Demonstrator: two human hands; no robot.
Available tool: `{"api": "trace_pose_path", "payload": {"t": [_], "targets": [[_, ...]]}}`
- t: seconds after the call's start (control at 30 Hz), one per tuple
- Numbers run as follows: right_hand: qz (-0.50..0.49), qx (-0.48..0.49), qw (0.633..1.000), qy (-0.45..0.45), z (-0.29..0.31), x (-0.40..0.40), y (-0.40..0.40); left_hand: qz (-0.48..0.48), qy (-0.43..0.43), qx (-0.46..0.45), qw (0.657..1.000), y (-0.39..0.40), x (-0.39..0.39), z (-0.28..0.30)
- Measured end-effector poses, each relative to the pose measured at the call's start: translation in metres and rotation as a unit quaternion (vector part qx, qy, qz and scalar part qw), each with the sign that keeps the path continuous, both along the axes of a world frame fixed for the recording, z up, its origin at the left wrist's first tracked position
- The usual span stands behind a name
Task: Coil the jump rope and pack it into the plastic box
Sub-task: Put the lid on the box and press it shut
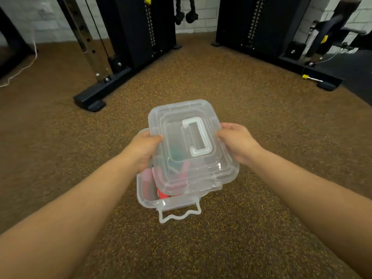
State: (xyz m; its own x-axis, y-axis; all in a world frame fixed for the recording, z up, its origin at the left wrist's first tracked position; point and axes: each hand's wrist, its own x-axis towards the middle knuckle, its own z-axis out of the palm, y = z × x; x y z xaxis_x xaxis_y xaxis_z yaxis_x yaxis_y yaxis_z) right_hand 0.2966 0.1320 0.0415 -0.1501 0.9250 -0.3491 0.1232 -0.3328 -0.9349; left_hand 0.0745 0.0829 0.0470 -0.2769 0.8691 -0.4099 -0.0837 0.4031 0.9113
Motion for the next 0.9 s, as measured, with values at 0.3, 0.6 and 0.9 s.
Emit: {"api": "trace_pose_path", "payload": {"t": [0.3, 0.6, 0.9], "targets": [[0.021, 0.057, 0.994, -0.092, -0.036, -0.052, -0.016, 0.06, 0.051, -0.013, 0.997, -0.02, -0.04, -0.026], [0.019, 0.067, 0.987, -0.148, -0.044, -0.055, -0.031, 0.026, 0.089, -0.02, 0.995, -0.021, -0.049, -0.034], [0.026, 0.08, 0.98, -0.18, -0.052, -0.06, -0.03, 0.023, 0.124, -0.045, 0.991, -0.027, -0.054, -0.043]]}}
